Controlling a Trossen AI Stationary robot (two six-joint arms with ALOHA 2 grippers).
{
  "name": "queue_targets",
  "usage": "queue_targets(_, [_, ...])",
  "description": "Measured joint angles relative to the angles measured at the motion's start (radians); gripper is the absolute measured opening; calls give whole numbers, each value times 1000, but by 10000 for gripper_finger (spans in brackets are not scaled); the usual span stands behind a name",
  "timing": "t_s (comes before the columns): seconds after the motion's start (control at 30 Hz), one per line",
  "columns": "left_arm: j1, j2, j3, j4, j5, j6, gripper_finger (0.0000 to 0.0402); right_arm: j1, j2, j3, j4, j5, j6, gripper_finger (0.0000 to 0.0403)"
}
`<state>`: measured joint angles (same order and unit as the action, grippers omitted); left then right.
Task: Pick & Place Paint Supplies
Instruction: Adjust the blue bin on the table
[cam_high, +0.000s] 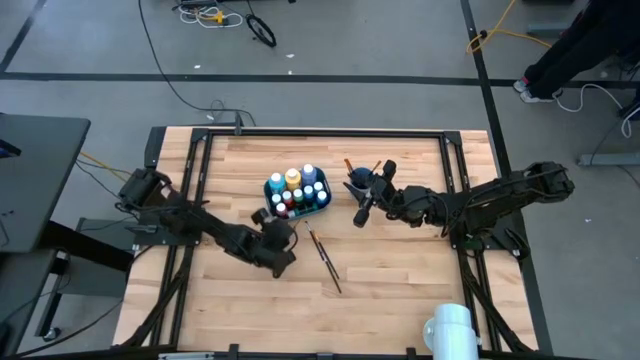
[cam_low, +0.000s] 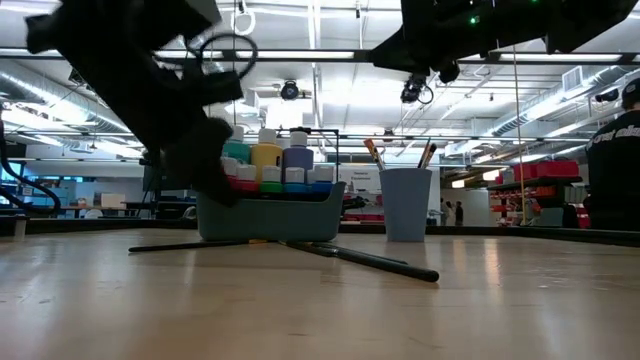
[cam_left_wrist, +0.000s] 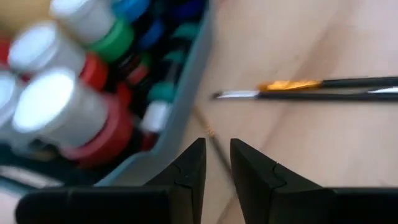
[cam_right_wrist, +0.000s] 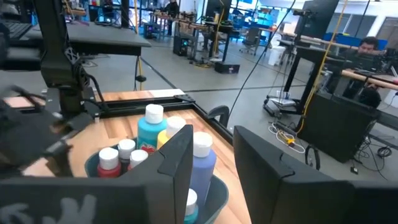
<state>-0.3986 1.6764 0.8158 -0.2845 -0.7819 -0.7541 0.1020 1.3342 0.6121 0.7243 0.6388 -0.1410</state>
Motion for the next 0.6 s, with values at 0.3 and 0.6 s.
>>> queue_targets(0.3, [88, 47, -2, 8, 3, 57, 83, 0, 0, 0, 6, -2, 1, 119])
queue_targets(0.6, [245, 47, -2, -20, 0, 121, 83, 0, 0, 0, 8, -3, 1, 119])
